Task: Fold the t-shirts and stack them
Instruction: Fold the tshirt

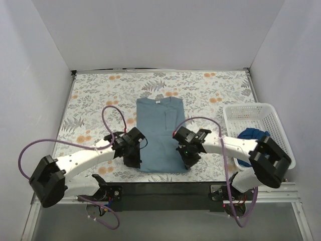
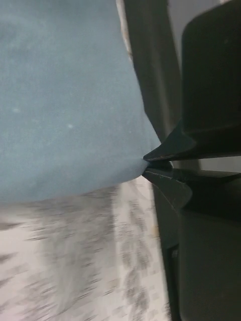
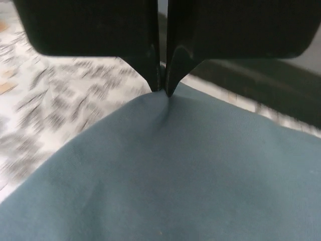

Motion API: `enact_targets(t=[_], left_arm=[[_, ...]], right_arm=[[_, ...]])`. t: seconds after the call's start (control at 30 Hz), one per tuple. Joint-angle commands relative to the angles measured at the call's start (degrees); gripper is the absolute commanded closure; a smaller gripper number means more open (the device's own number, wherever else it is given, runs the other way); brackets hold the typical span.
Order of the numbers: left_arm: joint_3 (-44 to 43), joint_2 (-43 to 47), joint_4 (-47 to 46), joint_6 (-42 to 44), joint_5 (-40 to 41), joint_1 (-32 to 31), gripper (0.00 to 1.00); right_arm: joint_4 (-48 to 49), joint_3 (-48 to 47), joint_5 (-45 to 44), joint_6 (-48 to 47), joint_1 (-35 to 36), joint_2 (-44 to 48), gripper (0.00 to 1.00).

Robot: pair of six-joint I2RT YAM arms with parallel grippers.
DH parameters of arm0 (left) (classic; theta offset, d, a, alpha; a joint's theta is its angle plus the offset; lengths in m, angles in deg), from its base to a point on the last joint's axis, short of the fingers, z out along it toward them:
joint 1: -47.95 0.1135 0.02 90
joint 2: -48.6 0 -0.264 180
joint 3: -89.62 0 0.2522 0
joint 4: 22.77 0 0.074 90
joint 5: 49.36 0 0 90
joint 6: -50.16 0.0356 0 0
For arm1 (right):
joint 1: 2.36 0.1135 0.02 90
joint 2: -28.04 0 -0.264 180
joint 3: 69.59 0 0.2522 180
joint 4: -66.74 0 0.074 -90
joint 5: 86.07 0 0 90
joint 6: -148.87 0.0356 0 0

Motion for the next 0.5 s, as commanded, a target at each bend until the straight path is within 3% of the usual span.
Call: enact_targets(t=[0.0,0.17,0.3,0.47], left_arm=[[4.74,7.11,10.38,-13.40,-5.34,-8.90,1.00],[8.53,13.98,11.01,-27.81,-9.30,-21.84,1.00],[4.68,13.90,14.16,-28.11,-6.08,-22.40,1.00],[-7.72,9.68,20.76,-23.80,2.98,-19.16,1.00]], right_arm=[[-6.53,6.33,6.16,4.15,3.93,8.35,0.99],[-10.58,11.26,10.29,9.79,7.98,18.81,0.99],[-14.61,6.19,8.91,8.74,7.98,21.81,0.99],[-23.84,-6.56,2.75,3.04,5.79,16.46,0.99]])
